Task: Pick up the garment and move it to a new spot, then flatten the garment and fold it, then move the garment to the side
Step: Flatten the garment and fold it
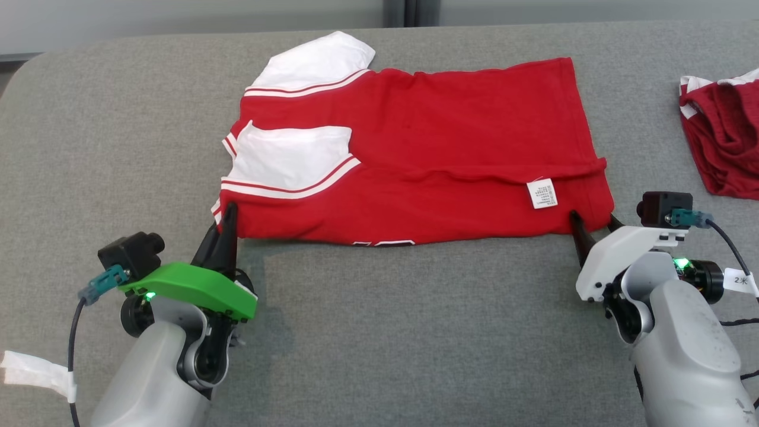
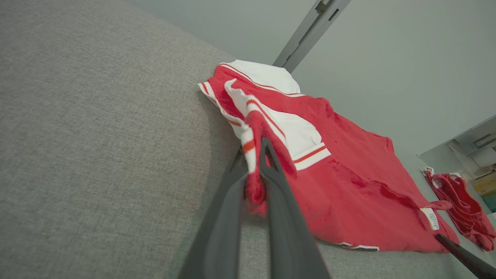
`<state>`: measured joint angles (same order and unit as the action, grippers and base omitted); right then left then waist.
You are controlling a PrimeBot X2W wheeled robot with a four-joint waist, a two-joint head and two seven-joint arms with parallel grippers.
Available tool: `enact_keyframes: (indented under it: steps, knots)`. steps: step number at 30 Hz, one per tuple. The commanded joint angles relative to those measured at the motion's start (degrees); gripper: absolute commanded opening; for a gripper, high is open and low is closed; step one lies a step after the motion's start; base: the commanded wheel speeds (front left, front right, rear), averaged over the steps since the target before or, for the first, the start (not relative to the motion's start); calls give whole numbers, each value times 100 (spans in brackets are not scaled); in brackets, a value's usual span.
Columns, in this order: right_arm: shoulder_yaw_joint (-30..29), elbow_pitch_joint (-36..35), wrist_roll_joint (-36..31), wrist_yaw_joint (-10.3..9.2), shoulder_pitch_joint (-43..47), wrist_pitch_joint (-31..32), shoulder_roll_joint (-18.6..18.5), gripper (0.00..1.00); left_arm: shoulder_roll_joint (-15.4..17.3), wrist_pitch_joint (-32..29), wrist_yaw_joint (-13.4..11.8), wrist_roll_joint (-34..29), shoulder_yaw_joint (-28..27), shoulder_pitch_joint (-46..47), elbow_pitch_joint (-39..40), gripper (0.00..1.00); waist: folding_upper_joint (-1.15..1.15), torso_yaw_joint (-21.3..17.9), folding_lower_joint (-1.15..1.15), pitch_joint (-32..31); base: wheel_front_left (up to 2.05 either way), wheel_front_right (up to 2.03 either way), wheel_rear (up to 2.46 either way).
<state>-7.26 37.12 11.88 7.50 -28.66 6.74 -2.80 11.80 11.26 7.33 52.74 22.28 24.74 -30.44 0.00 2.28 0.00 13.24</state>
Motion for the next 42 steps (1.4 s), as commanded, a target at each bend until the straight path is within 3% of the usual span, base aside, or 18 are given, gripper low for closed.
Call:
enact_keyframes:
  steps: [1,8,14,20,29,39,40,41,42]
  knots:
    - [-14,62,-34,-4,-109,14,-22,0,67,57,17,-18,-2,109,17,0,0,-10,0,-8,0,0,0]
    - [-63,110,237,-4,-512,-43,-22,0,260,134,19,-79,9,224,199,0,0,-51,0,-104,0,0,0]
    - [-11,-410,593,-4,-394,179,-30,0,548,40,-2,-98,22,-26,705,0,0,-106,0,-304,0,0,0]
    - [-26,-1498,891,-4,357,583,-57,0,852,-225,-255,5,34,-756,1646,0,0,-149,0,-447,0,0,0]
    - [-292,-3177,939,-4,2283,944,-32,0,1044,-392,-810,328,-46,-2264,2868,0,0,-156,0,-532,0,0,0]
    - [-222,-3190,1293,-4,3034,820,-24,0,1088,-571,-998,353,141,-2852,2779,0,0,-210,0,-500,0,0,0]
    - [-223,-3143,1283,-4,3023,795,-24,5,1060,-585,-1000,379,153,-2861,2720,0,0,-208,0,-501,0,0,0]
    - [-218,-3096,1282,-4,3004,761,-23,33,1049,-603,-1002,383,182,-2863,2658,0,0,-206,0,-505,0,0,0]
    - [-218,-3048,1273,-4,2982,725,-24,88,1056,-606,-1014,337,208,-2845,2603,4,0,-205,0,-510,0,0,0]
